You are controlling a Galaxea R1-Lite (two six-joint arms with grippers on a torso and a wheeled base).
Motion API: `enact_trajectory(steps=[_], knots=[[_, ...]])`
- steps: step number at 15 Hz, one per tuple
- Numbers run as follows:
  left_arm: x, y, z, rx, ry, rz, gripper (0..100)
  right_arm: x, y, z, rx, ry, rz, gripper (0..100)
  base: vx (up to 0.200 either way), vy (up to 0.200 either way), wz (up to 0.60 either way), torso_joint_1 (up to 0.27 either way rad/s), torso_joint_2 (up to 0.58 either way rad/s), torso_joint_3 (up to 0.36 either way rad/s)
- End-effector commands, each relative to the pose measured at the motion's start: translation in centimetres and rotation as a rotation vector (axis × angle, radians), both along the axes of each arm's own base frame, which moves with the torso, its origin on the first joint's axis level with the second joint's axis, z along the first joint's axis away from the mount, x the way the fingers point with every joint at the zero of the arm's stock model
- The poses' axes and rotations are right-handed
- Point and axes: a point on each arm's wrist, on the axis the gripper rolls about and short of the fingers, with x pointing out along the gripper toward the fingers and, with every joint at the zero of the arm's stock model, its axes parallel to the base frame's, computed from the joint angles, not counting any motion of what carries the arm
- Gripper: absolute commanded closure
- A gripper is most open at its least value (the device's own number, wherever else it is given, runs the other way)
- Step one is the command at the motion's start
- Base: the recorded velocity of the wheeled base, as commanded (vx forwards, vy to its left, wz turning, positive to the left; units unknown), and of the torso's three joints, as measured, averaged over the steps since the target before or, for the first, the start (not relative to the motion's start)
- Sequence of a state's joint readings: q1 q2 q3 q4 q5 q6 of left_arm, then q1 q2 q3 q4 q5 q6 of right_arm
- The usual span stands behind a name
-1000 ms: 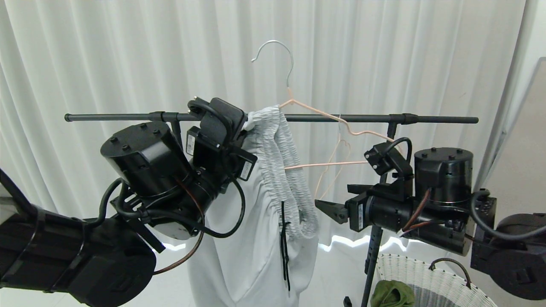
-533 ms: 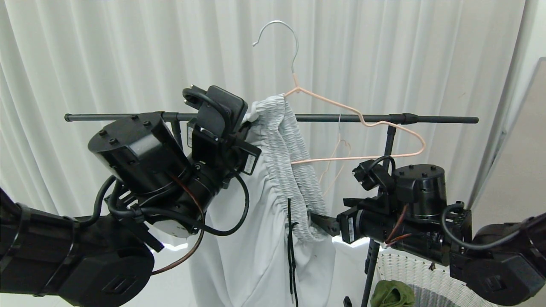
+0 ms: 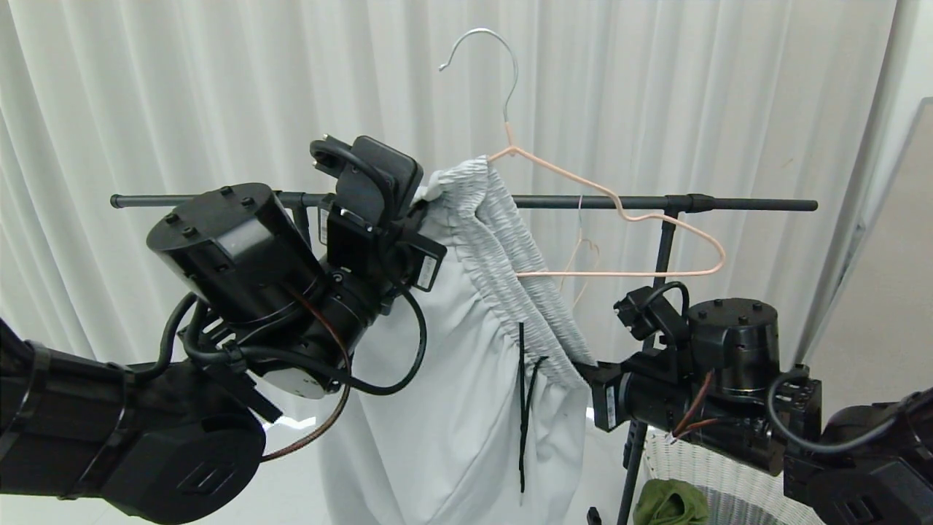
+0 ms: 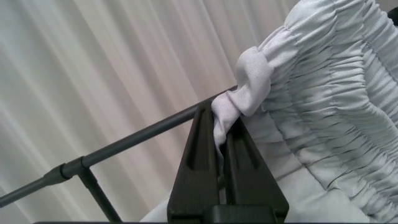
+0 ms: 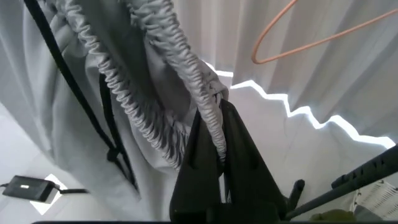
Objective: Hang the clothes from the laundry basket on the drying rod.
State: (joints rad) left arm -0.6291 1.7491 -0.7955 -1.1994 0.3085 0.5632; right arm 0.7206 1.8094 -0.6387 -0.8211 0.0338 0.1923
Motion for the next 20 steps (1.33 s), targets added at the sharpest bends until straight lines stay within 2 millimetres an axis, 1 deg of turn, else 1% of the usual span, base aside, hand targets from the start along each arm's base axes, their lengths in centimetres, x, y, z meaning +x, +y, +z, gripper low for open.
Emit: enact_trajectory(steps=[1, 3, 4, 5, 6, 8, 10, 13, 16, 18, 20], knots=[[0.2, 0.3, -0.2, 0.006, 0.005, 0.014, 100, 0.2, -1.1, 1.0, 0.019, -0.024, -0.030, 100, 0.000, 0.000, 0.00, 0.000, 0.00, 0.000], [0.8, 1.2, -0.6, 0.046, 0.006, 0.053, 100, 0.7, -2.7, 2.1, 0.041, -0.051, -0.084, 100, 0.000, 0.000, 0.00, 0.000, 0.00, 0.000], [1.0, 1.6, -0.8, 0.066, 0.006, 0.067, 100, 0.8, -3.6, 2.3, 0.045, -0.056, -0.112, 100, 0.000, 0.000, 0.00, 0.000, 0.00, 0.000], [1.2, 1.8, -0.9, 0.078, 0.008, 0.069, 100, 0.9, -4.6, 2.3, 0.042, -0.053, -0.141, 100, 0.000, 0.000, 0.00, 0.000, 0.00, 0.000], [1.2, 1.9, -1.0, 0.079, 0.007, 0.064, 100, 1.0, -4.9, 2.3, 0.043, -0.054, -0.152, 100, 0.000, 0.000, 0.00, 0.000, 0.00, 0.000], [1.3, 2.0, -1.3, 0.104, 0.011, 0.057, 100, 1.4, -6.5, 2.7, 0.048, -0.063, -0.203, 100, 0.000, 0.000, 0.00, 0.000, 0.00, 0.000], [1.5, 2.6, -1.5, 0.132, -0.002, 0.067, 100, 1.8, -7.5, 2.9, 0.052, -0.070, -0.241, 100, 0.000, 0.000, 0.00, 0.000, 0.00, 0.000], [1.8, 3.5, -2.1, 0.154, 0.006, 0.094, 100, 2.1, -8.3, 3.2, 0.059, -0.081, -0.267, 100, 0.000, 0.000, 0.00, 0.000, 0.00, 0.000], [1.6, 3.8, -2.9, 0.195, 0.026, 0.102, 100, 1.8, -8.4, 3.6, 0.060, -0.067, -0.243, 100, 0.000, 0.000, 0.00, 0.000, 0.00, 0.000], [1.4, 4.0, -3.5, 0.221, 0.042, 0.101, 100, 1.4, -8.5, 4.7, 0.052, -0.044, -0.224, 100, 0.000, 0.000, 0.00, 0.000, 0.00, 0.000], [1.2, 4.1, -4.2, 0.247, 0.059, 0.095, 100, 1.0, -8.6, 6.3, 0.029, -0.005, -0.218, 100, 0.000, 0.000, 0.00, 0.000, 0.00, 0.000]])
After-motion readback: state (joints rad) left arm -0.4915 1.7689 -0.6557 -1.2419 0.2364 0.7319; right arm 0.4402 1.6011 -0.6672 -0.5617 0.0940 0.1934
